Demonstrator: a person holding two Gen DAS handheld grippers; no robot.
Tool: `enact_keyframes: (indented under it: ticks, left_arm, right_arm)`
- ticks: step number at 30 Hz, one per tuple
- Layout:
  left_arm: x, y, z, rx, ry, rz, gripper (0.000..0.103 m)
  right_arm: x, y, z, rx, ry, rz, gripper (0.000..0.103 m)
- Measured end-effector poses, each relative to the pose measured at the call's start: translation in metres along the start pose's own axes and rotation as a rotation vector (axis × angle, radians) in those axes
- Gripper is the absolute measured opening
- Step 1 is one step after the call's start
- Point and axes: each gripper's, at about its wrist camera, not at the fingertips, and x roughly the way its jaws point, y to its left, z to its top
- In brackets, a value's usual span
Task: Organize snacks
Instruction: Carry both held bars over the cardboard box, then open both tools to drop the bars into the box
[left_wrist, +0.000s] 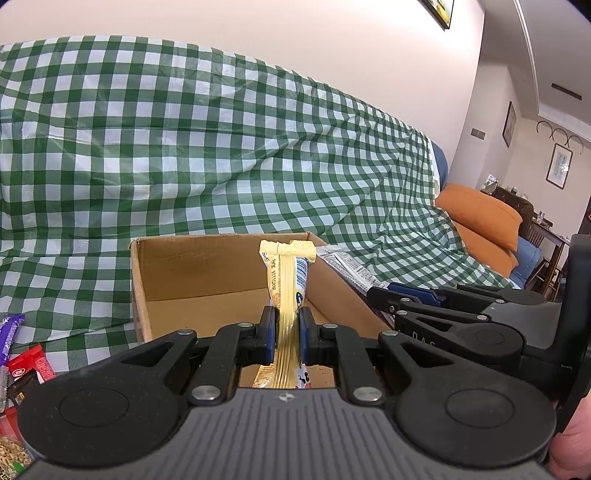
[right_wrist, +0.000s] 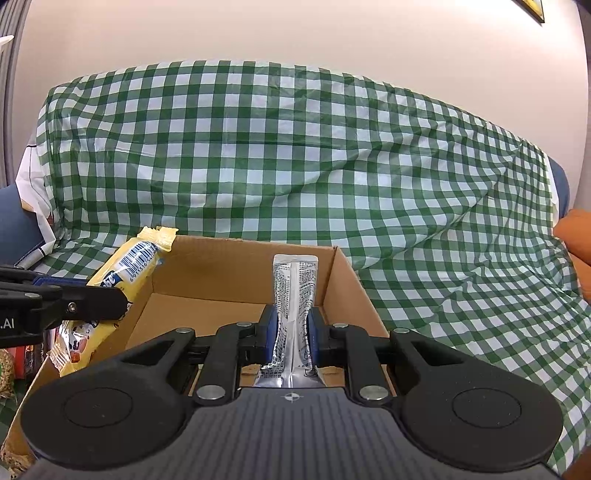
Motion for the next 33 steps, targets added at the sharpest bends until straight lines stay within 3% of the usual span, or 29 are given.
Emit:
enact_keyframes:
  ticks: [33]
  left_arm:
    - [0.0012, -0.0021, 0.0006, -0.006, -0.008, 0.004, 0.013]
  right_arm:
    - [0.0021, -0.0016, -0.0004, 0.003, -0.007, -0.013, 0.019]
